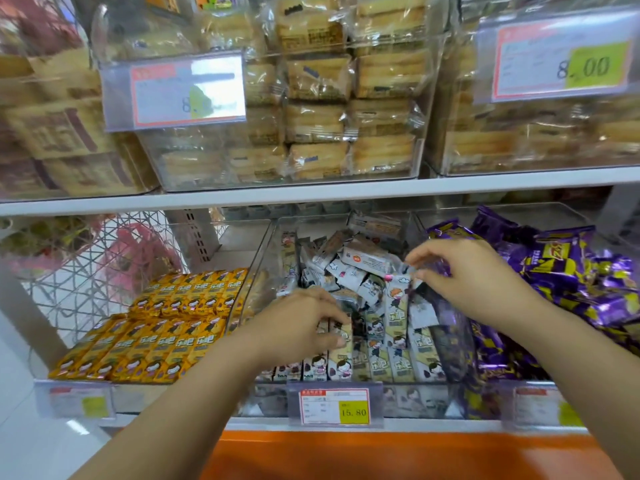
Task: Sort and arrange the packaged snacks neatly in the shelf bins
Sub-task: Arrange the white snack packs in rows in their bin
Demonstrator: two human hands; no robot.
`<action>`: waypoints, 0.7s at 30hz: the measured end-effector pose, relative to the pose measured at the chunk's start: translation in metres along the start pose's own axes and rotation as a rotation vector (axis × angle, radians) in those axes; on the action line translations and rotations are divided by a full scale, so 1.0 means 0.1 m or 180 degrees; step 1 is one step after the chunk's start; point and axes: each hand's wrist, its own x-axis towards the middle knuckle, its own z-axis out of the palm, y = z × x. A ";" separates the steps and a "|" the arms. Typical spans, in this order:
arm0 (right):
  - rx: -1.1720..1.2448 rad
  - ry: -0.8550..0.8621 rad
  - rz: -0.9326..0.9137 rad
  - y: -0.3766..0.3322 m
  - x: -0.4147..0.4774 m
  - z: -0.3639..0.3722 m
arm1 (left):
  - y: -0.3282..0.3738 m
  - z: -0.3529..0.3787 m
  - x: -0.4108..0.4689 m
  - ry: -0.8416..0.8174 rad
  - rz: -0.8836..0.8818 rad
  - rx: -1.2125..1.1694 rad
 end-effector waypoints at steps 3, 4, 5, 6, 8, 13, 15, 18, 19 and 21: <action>-0.0184 -0.0188 0.0039 0.11 -0.06 0.02 | 0.16 -0.05 0.15 0.0553 -0.0067 0.0068; -0.0166 -0.0253 0.0067 0.11 -0.07 0.03 | 0.24 -0.05 0.22 0.0688 -0.0066 0.0008; -0.0163 -0.0287 0.0093 0.12 -0.08 0.03 | 0.33 -0.05 0.29 0.0795 -0.0024 -0.0050; -0.0167 -0.0288 0.0106 0.12 -0.09 0.03 | 0.41 -0.04 0.36 0.0873 0.0045 -0.0061; -0.0160 -0.0251 0.0088 0.13 -0.09 0.01 | 0.52 0.00 0.50 0.0925 0.0153 0.0091; -0.0178 -0.0229 -0.0025 0.15 -0.12 -0.03 | 0.56 0.12 0.61 0.0785 0.0180 -0.0007; -0.0169 -0.0214 -0.0041 0.16 -0.13 -0.05 | 0.49 0.08 0.56 0.0773 0.0177 -0.0526; -0.0141 -0.0229 -0.0051 0.18 -0.14 -0.05 | 0.35 -0.06 0.45 0.0768 0.0038 -0.1058; -0.0149 -0.0227 -0.0058 0.18 -0.13 -0.04 | 0.32 -0.09 0.42 0.0683 0.0008 -0.1146; -0.0152 -0.0234 -0.0068 0.18 -0.14 -0.02 | 0.29 -0.09 0.40 0.0345 0.0036 -0.1067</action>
